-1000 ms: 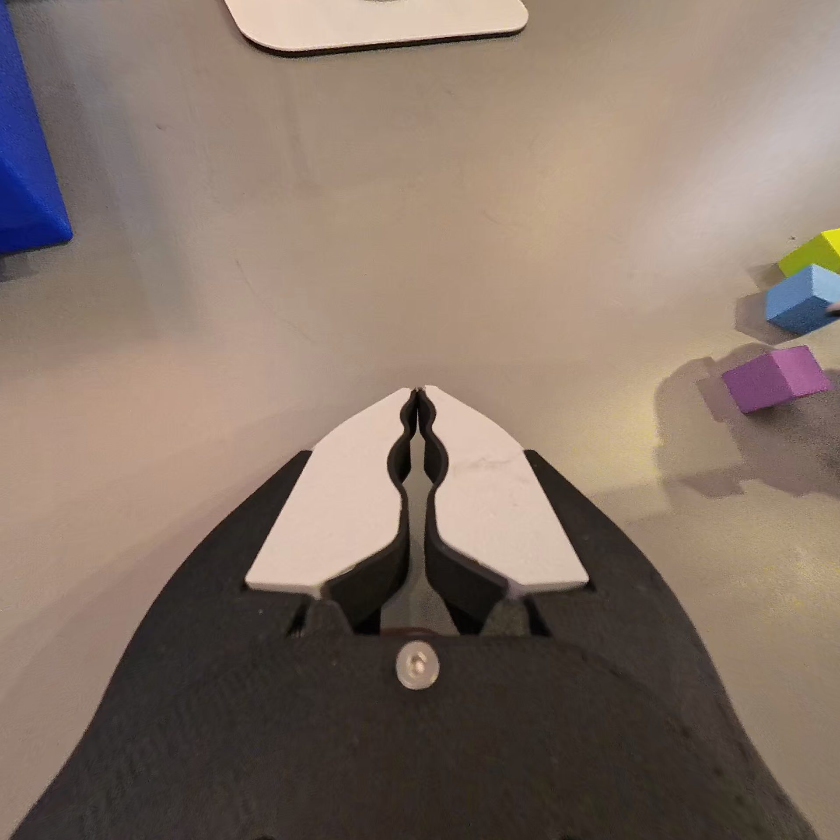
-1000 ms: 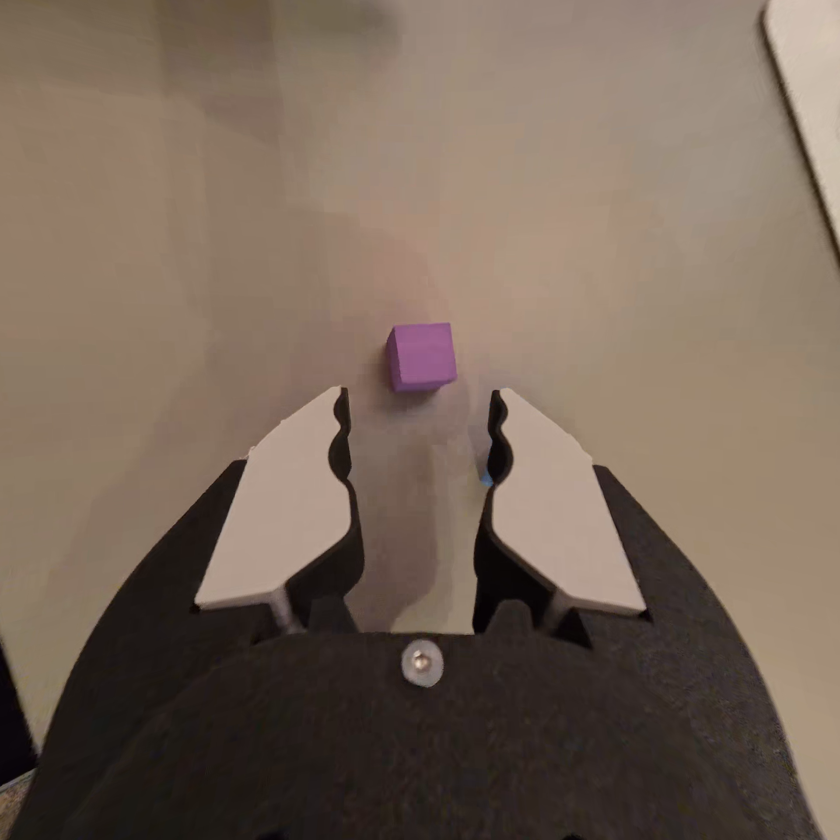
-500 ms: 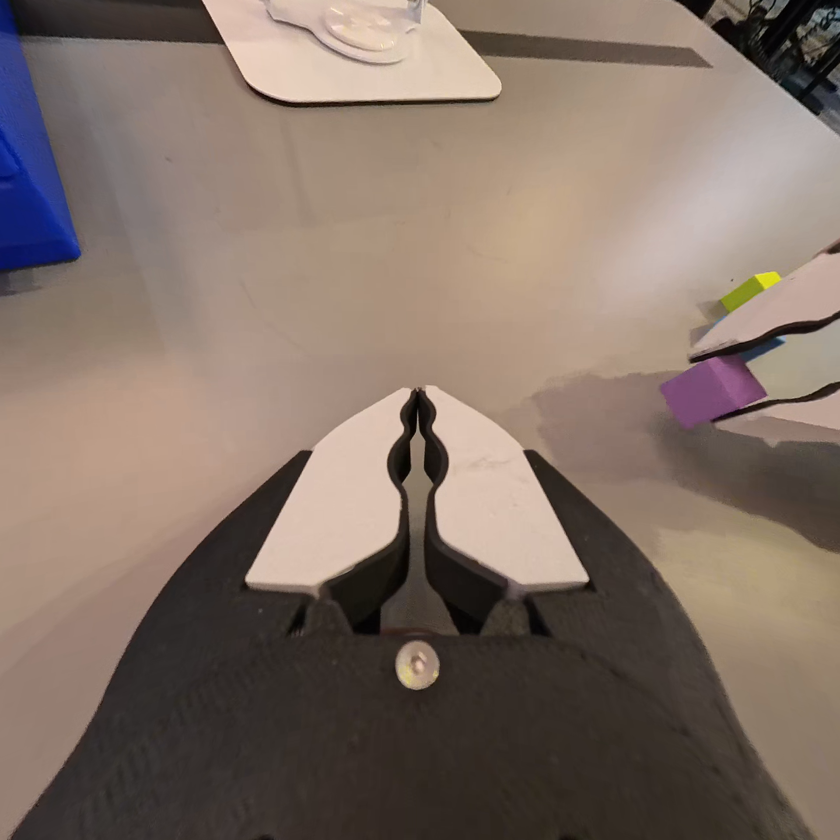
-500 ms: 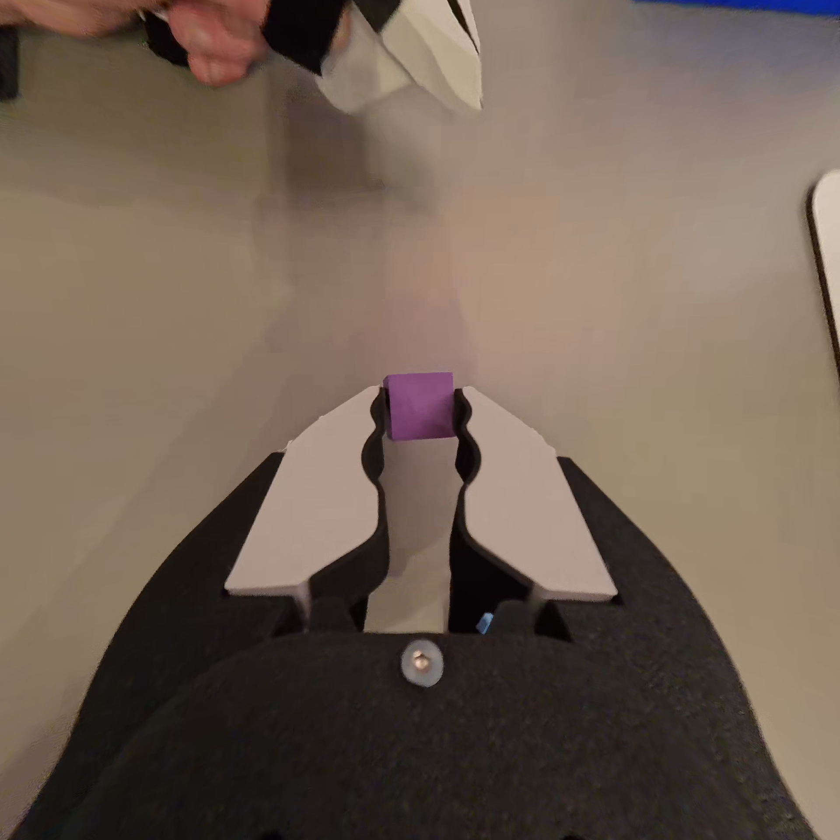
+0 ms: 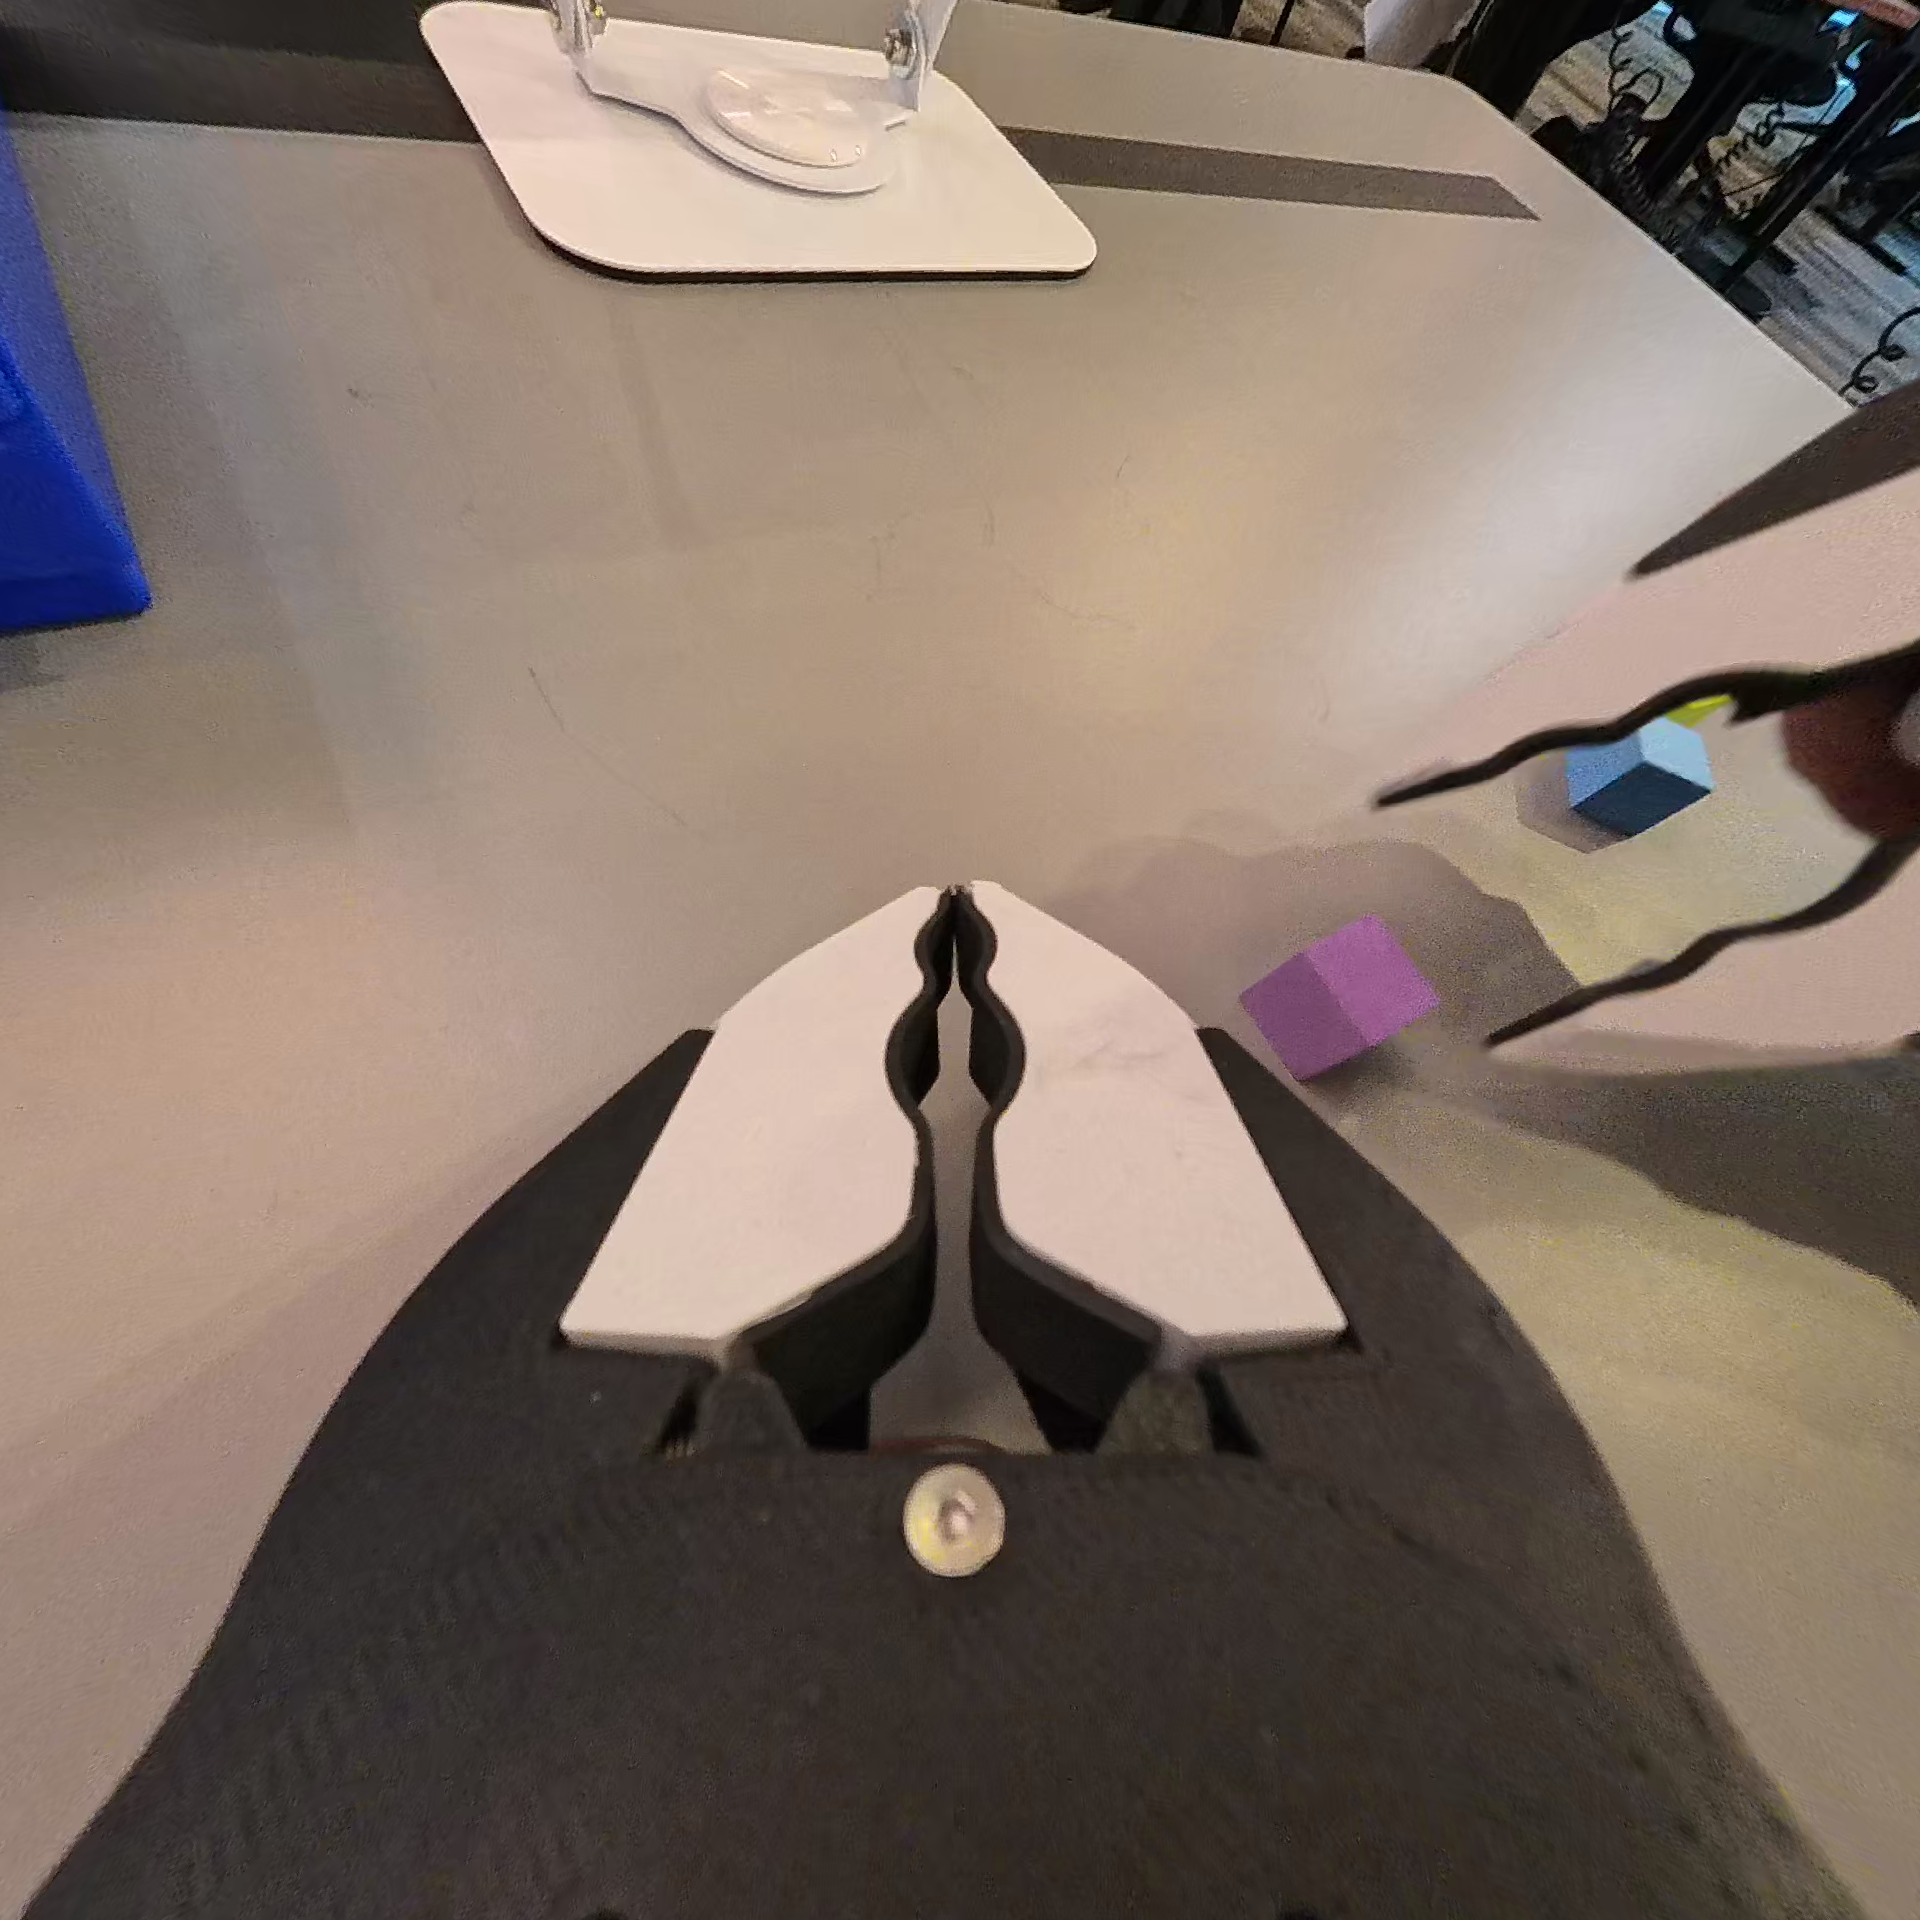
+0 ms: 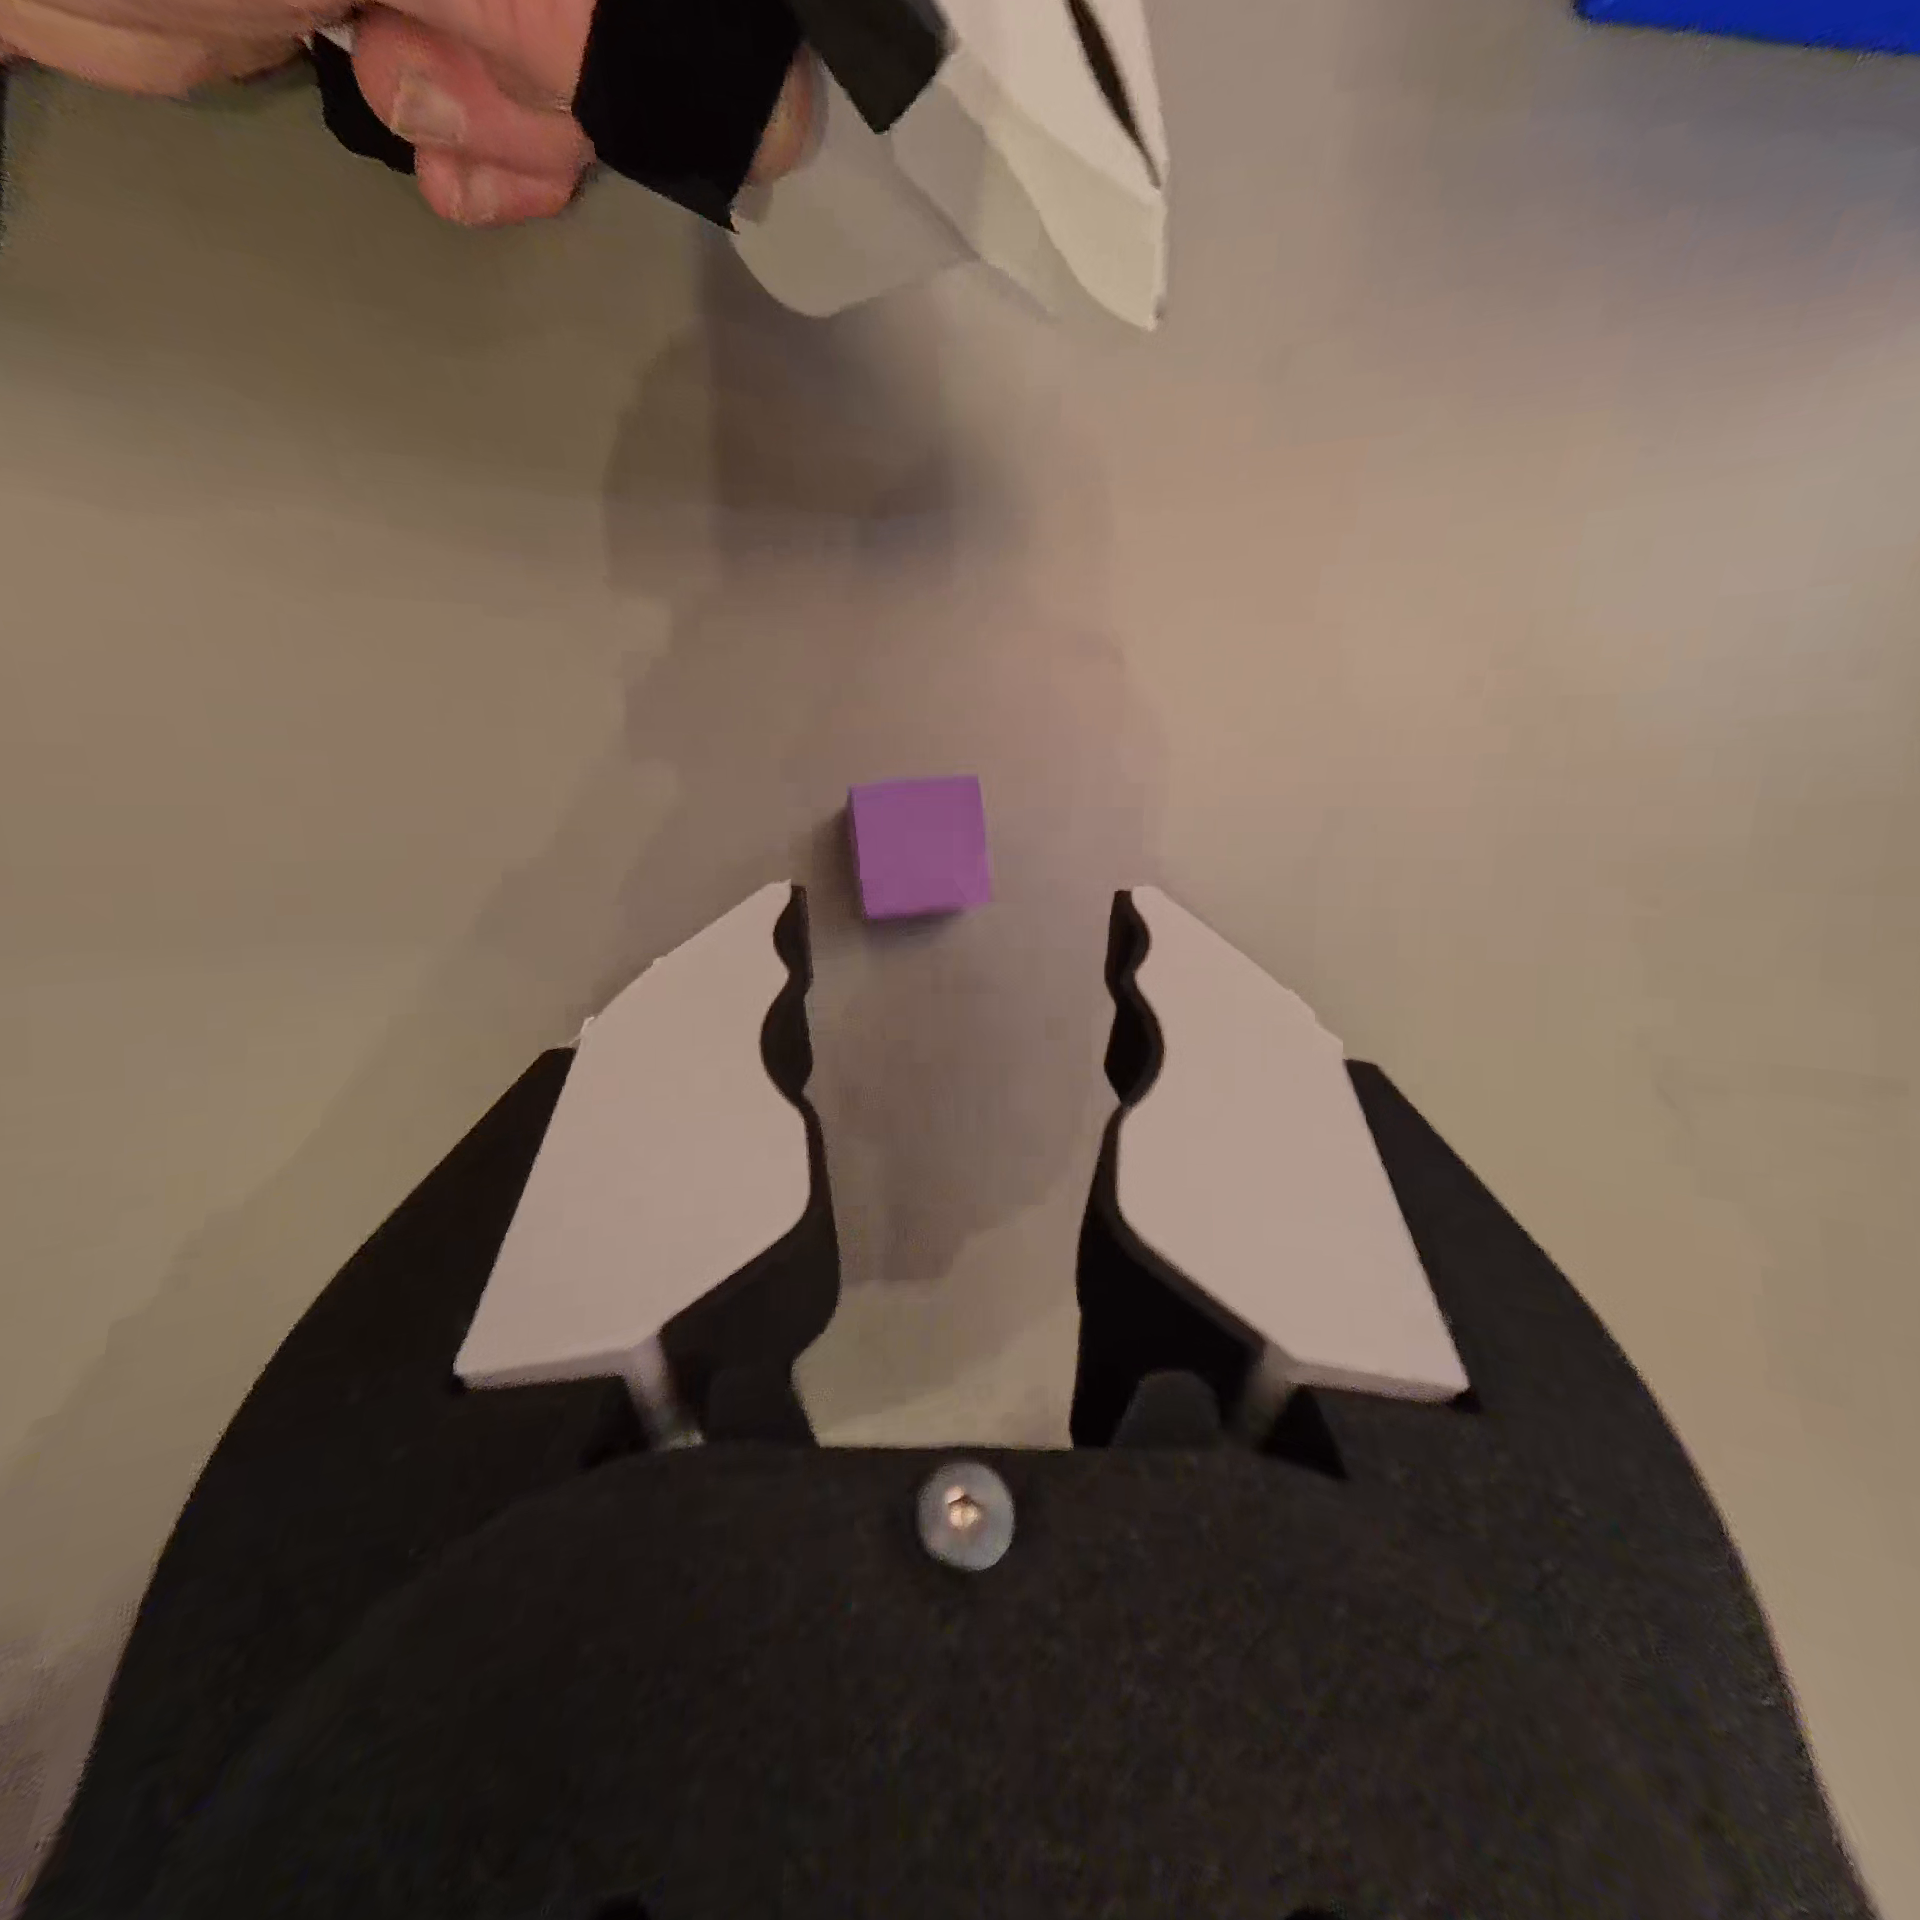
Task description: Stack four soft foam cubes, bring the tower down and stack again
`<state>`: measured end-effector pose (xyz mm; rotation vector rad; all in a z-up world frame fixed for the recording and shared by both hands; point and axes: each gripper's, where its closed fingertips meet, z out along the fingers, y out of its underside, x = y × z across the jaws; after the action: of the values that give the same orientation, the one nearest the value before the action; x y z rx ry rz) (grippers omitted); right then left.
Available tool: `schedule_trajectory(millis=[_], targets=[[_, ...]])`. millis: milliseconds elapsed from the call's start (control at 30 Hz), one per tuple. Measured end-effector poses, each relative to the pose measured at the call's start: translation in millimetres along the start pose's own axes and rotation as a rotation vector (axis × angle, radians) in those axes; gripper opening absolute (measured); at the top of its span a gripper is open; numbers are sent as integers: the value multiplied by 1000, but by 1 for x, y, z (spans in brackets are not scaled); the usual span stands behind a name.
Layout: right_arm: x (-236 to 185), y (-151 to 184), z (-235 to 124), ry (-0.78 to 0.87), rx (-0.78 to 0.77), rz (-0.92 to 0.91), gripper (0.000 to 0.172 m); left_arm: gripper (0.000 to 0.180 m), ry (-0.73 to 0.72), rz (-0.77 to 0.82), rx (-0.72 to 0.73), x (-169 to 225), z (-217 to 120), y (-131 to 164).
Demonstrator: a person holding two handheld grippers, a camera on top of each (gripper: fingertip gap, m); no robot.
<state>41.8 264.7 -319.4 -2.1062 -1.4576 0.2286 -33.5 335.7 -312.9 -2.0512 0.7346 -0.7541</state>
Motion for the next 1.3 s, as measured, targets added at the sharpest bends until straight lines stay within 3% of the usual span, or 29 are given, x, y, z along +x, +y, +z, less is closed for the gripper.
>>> schedule_trajectory(millis=[233, 567, 967, 1100, 1300], targets=[[32, 81, -70, 60, -100, 71, 50, 0, 15, 0, 8, 1, -1, -1], [21, 139, -69, -79, -233, -246, 44, 0, 21, 6, 6, 2, 0, -1], [23, 136, -58, -221, -249, -476, 29, 0, 22, 14, -11, 3, 2, 1], [23, 117, -57, -190, -214, -378, 29, 0, 22, 15, -5, 3, 2, 0], [15, 53, -49, -103, -139, -187, 29, 0, 28, 14, 4, 4, 1, -1]])
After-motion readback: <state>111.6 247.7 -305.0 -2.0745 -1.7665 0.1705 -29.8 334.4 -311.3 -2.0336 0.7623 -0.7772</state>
